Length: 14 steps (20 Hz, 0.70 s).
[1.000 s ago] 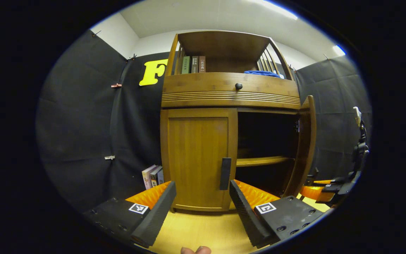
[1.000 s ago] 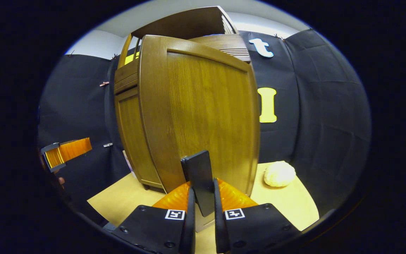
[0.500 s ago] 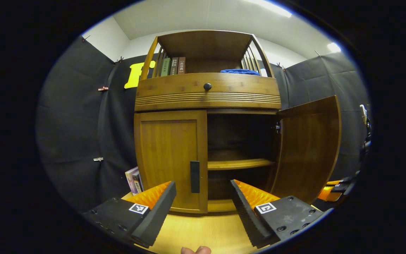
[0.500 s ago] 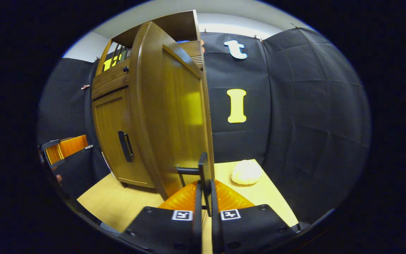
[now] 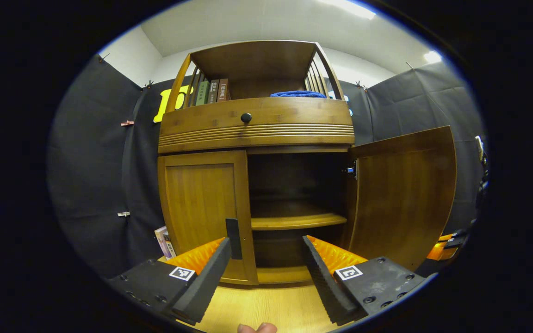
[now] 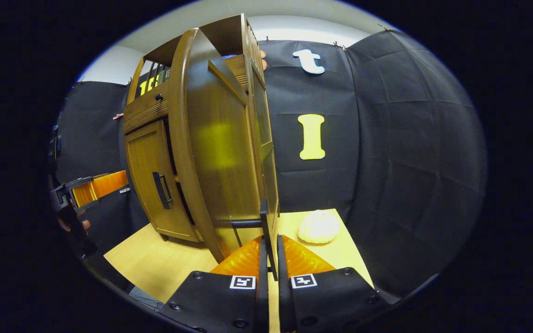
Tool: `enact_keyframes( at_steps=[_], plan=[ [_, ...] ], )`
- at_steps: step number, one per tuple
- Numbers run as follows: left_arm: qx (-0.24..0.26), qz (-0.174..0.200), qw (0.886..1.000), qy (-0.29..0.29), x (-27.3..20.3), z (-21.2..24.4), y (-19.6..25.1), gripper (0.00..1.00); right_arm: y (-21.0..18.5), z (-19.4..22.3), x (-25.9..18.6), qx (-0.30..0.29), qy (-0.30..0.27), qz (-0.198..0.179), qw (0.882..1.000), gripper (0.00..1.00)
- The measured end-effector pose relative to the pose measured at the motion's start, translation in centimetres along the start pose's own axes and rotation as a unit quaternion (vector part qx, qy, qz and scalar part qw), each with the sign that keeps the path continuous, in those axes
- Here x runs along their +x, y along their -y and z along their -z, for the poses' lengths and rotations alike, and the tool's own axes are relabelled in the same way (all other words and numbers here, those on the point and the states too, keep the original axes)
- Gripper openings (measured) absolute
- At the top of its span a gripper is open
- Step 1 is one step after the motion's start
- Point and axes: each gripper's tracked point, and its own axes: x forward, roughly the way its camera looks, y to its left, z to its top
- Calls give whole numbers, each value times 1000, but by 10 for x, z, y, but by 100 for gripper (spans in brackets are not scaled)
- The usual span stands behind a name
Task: Open the right door of the double-door shoe cabinet with the right hand, and open the left door with the left hand.
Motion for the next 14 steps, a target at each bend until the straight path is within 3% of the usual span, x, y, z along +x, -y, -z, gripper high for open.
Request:
enact_keyframes(
  at_steps=[4, 10, 11, 12, 14],
  plan=[
    [-6, -7, 1000, -10, 11, 5, 0, 94, -1, -2, -1, 3, -1, -17, 1000, 13],
    [5, -20, 1000, -19, 41, 14, -19, 95, 4, -9, -11, -18, 11, -5, 1000, 13],
    [9, -22, 1000, -19, 48, 15, -25, 95, 7, -14, -16, -22, 21, 6, 1000, 23],
    [13, -23, 999, -20, 56, 17, -30, 95, 14, -19, -20, -24, 32, 23, 999, 24],
    [17, -25, 999, -22, 71, 23, -40, 95, 27, -29, -27, -18, 50, 49, 997, 56]
  ],
)
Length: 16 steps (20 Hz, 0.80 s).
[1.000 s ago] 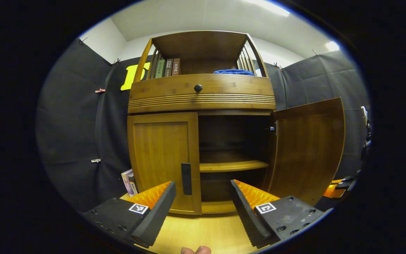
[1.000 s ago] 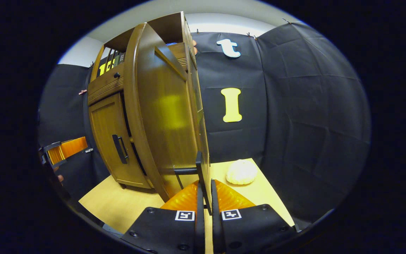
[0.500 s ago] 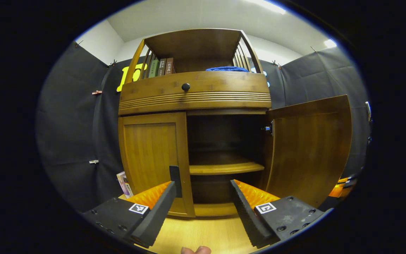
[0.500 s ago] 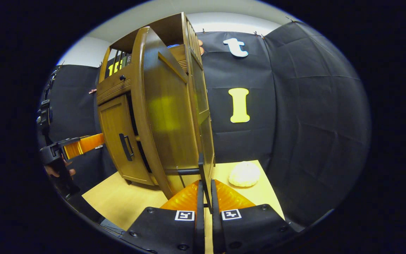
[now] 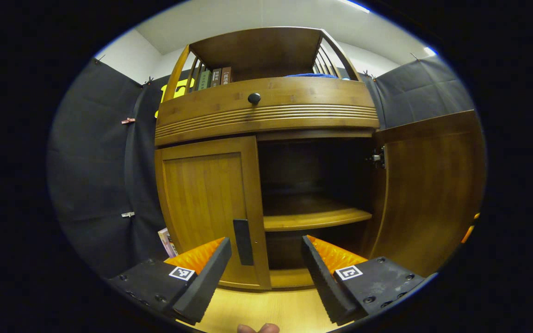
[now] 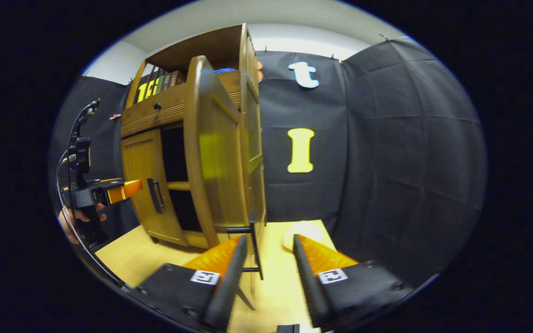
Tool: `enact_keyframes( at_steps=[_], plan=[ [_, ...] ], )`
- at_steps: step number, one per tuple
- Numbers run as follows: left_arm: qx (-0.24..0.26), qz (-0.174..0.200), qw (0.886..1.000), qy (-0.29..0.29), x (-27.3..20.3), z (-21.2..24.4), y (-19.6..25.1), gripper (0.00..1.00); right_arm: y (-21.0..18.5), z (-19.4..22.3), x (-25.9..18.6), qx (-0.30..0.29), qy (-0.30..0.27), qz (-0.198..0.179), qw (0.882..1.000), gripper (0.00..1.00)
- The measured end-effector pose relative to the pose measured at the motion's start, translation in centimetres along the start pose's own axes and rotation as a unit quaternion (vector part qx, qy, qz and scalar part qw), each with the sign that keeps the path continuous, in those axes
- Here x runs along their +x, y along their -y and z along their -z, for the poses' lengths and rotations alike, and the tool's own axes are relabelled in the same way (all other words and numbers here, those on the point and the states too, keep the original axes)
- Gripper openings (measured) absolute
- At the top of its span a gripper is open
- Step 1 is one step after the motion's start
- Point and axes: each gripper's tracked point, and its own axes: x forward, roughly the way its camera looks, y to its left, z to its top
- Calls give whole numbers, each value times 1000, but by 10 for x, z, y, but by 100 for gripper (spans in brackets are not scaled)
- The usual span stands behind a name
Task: Open the right door of the double-door shoe cabinet with the right hand, and open the left door with the left hand.
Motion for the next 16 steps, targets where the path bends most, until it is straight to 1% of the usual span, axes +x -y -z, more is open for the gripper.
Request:
enact_keyframes(
  at_steps=[1, 3, 4, 5, 6, 7, 8, 9, 10, 11, 12, 13, 14, 15, 16],
  plan=[
    [3, 0, 1000, -3, 10, 4, -5, 92, 7, -4, -5, 6, 8, 14, 1000, 71],
    [9, 3, 1000, -10, 29, 15, -13, 92, 23, -14, -6, 15, 34, 45, 998, 100],
    [13, 7, 1000, -11, 40, 19, -15, 95, 29, -21, -7, 16, 50, 60, 997, 95],
    [16, 11, 1000, -13, 51, 24, -18, 92, 36, -27, -10, 11, 63, 72, 995, 95],
    [17, 13, 1000, -17, 61, 30, -20, 92, 39, -30, -14, 7, 66, 82, 994, 92],
    [13, 17, 1000, -19, 72, 35, -24, 92, 41, -30, -16, 10, 62, 83, 995, 98],
    [5, 20, 1000, -22, 81, 41, -27, 92, 42, -28, -17, 15, 58, 85, 995, 98],
    [-3, 17, 1000, -24, 91, 45, -33, 89, 42, -28, -18, 21, 58, 88, 994, 100],
    [-8, 15, 1000, -26, 98, 49, -36, 86, 43, -28, -19, 24, 58, 93, 994, 100],
    [-10, 11, 999, -30, 106, 52, -40, 79, 43, -27, -19, 24, 58, 97, 993, 98],
    [-9, 10, 999, -37, 116, 57, -43, 77, 45, -27, -21, 21, 57, 102, 993, 98],
    [-9, 10, 999, -43, 118, 62, -44, 72, 45, -27, -24, 20, 57, 106, 992, 98],
    [-9, 14, 999, -48, 125, 67, -44, 70, 44, -27, -26, 19, 57, 112, 992, 98],
    [-7, 16, 999, -49, 132, 69, -45, 63, 44, -28, -29, 18, 57, 117, 991, 98],
    [-4, 15, 999, -49, 139, 73, -46, 59, 43, -28, -31, 19, 56, 123, 991, 98]
  ],
)
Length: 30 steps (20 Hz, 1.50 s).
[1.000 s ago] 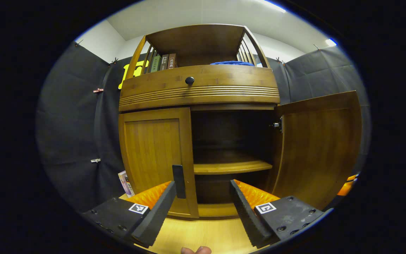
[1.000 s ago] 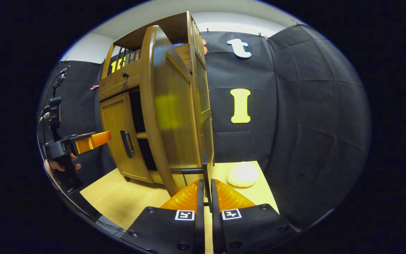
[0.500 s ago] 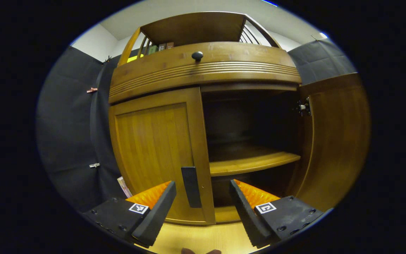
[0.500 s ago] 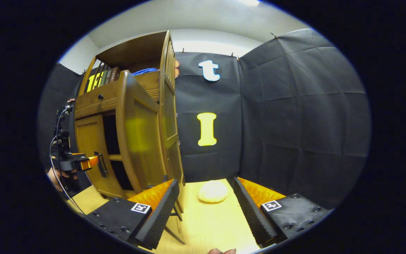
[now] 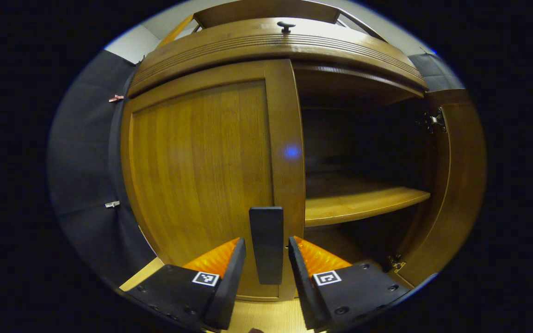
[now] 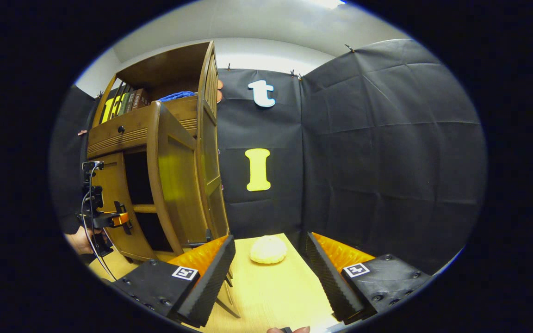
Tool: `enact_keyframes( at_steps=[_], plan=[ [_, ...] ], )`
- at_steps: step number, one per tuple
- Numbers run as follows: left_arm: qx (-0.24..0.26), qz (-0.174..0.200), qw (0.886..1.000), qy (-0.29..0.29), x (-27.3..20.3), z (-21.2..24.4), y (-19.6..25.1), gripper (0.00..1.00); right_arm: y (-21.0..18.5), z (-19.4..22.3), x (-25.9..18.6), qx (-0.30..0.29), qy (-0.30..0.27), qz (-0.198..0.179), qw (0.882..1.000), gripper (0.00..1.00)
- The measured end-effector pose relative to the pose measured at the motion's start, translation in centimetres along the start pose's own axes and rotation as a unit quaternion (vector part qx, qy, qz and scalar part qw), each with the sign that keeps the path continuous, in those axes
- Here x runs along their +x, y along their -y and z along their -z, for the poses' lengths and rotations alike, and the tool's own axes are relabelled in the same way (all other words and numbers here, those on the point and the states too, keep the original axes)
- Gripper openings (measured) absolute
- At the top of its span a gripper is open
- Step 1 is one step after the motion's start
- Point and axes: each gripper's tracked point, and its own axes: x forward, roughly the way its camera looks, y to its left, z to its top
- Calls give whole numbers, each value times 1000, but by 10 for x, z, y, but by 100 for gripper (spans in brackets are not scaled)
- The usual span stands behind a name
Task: Open the right door of the double-door shoe cabinet with the right hand, and open the left door with the left hand.
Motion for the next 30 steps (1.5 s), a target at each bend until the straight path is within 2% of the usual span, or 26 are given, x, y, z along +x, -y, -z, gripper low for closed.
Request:
enact_keyframes(
  at_steps=[2, 3, 5, 11, 17, 25, 26, 30],
  plan=[
    [-1, 9, 1000, 1, 5, -1, 3, 46, -1, -2, -6, -1, 1, 11, 1000, 100],
    [-3, 10, 1000, 3, 5, -2, 2, 41, -2, -3, -10, -4, 2, 17, 1000, 98],
    [-7, 21, 1000, 0, 3, -1, 2, 36, -5, -7, -20, -9, 6, 28, 1000, 99],
    [-10, 42, 999, -9, -17, 2, 1, 32, -30, -17, -47, -23, 16, 35, 999, 98],
    [-12, 61, 998, -13, -75, 8, -25, 32, -76, -15, -52, -22, 8, 8, 1000, 98],
    [-18, 47, 999, -19, -150, 24, -82, 29, -143, -8, -57, -18, 1, -40, 999, 100],
    [-15, 43, 999, -17, -156, 25, -91, 30, -152, -8, -61, -19, 0, -46, 999, 98],
    [-8, 26, 1000, -11, -180, 32, -126, 25, -189, -2, -65, -24, -5, -76, 997, 98]
  ],
)
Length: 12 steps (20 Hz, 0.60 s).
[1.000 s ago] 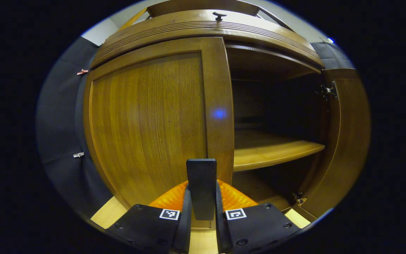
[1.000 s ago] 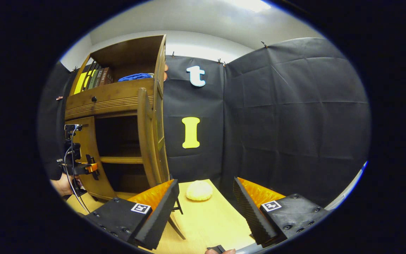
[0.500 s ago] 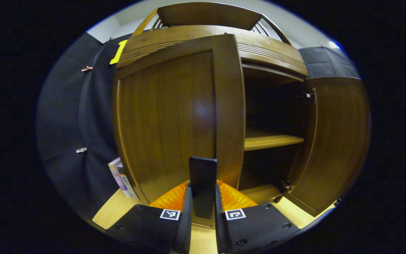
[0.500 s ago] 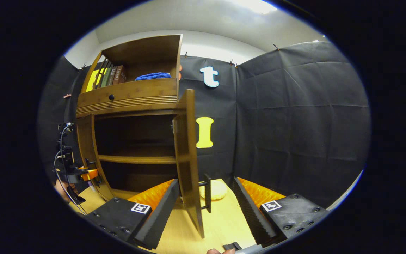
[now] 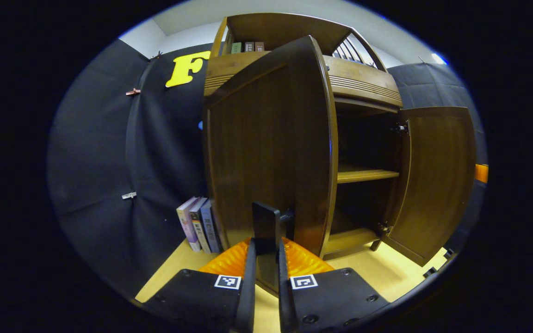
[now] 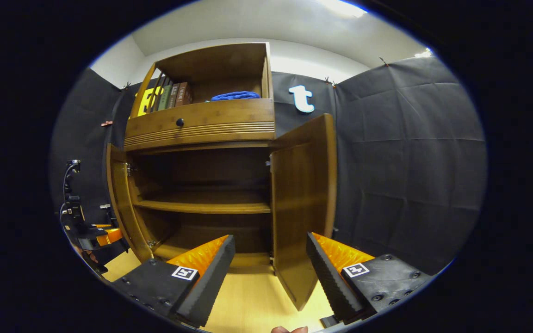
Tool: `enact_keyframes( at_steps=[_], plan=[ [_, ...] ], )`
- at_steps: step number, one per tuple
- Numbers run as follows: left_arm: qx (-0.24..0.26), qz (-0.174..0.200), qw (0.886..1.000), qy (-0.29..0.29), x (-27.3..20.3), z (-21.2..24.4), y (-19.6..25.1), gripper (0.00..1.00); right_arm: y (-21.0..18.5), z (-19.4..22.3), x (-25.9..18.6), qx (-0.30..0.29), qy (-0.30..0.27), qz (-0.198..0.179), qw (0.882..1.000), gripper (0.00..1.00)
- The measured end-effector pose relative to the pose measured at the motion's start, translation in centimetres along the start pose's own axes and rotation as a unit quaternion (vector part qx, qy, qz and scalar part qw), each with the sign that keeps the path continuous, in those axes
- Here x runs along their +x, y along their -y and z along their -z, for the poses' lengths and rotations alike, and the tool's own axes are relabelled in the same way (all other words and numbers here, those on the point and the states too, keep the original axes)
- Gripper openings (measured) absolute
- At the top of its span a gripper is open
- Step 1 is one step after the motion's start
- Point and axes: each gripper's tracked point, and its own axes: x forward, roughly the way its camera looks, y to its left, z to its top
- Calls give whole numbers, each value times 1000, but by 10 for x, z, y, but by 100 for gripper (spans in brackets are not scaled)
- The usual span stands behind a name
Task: Open the right door of the double-door shoe cabinet with the right hand, and open the left door with the left hand.
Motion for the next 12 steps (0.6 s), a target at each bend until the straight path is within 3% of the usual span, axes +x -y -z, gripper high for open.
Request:
enact_keyframes(
  at_steps=[7, 12],
  plan=[
    [-20, -18, 1000, 7, -23, 7, -62, 16, -58, 10, -1, -7, -13, -42, 999, 95],
    [-30, -25, 999, 8, -39, 15, -101, 12, -93, 15, -1, -13, -23, -68, 997, 98]
  ],
)
